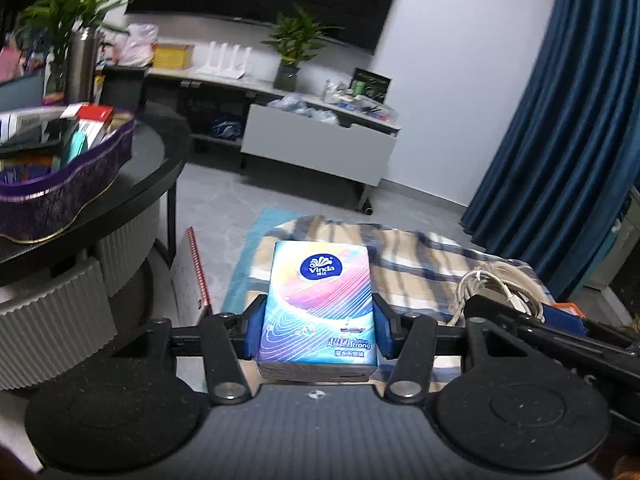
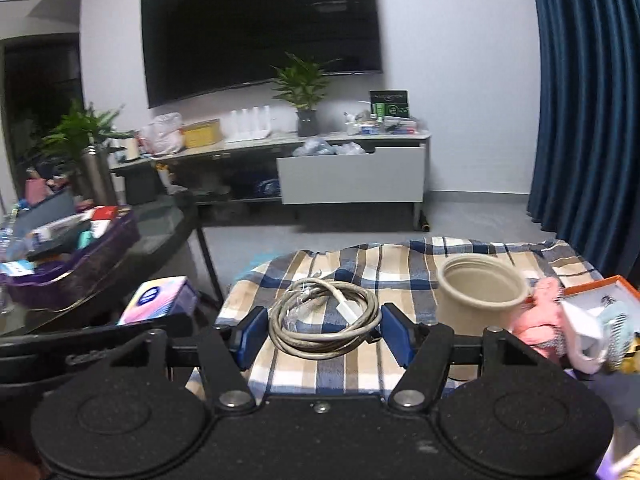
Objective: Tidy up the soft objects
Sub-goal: 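Carry the tissue pack and cable coil in both grippers over the white box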
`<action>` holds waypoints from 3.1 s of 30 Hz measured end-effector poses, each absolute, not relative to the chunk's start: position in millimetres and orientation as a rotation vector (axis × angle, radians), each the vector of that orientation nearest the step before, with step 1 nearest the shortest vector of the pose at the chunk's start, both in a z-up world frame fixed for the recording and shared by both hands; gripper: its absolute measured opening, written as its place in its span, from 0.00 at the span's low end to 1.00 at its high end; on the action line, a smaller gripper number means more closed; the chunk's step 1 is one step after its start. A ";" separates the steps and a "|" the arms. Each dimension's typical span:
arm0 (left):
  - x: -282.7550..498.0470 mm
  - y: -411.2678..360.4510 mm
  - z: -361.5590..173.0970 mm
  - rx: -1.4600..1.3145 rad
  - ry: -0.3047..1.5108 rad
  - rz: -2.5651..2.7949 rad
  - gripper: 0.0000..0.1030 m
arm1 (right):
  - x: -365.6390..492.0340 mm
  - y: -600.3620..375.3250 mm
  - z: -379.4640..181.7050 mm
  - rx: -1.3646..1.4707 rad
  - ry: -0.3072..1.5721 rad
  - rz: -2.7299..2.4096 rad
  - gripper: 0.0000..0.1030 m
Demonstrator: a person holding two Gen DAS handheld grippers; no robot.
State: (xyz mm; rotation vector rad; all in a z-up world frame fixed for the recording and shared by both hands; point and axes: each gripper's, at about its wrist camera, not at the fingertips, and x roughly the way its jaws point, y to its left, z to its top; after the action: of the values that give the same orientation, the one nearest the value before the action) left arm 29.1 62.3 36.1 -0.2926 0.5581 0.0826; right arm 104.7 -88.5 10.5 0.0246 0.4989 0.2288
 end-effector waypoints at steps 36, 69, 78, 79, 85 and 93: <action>7.6 -79.5 66.3 -0.146 0.568 -0.044 0.52 | 15.0 -248.5 73.8 0.091 0.346 0.213 0.73; 20.2 -131.3 66.3 -0.072 0.581 -0.163 0.52 | 8.4 -299.1 76.3 0.124 0.313 0.090 0.73; 22.5 -144.6 64.7 -0.053 0.585 -0.202 0.52 | 8.9 -311.0 75.3 0.131 0.314 0.064 0.73; 22.8 -146.4 64.4 -0.053 0.587 -0.206 0.52 | 8.9 -311.9 75.2 0.131 0.314 0.061 0.73; 25.5 -155.5 61.9 -0.041 0.595 -0.228 0.52 | 9.5 -316.8 74.7 0.132 0.316 0.044 0.73; 31.1 -167.1 60.0 -0.027 0.609 -0.266 0.52 | 9.3 -330.3 72.7 0.135 0.323 0.015 0.73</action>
State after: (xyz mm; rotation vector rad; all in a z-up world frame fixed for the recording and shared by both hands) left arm 31.1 -167.1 60.0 -0.0265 0.6086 -0.2660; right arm 9.3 -330.3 72.7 0.1350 0.3229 0.0154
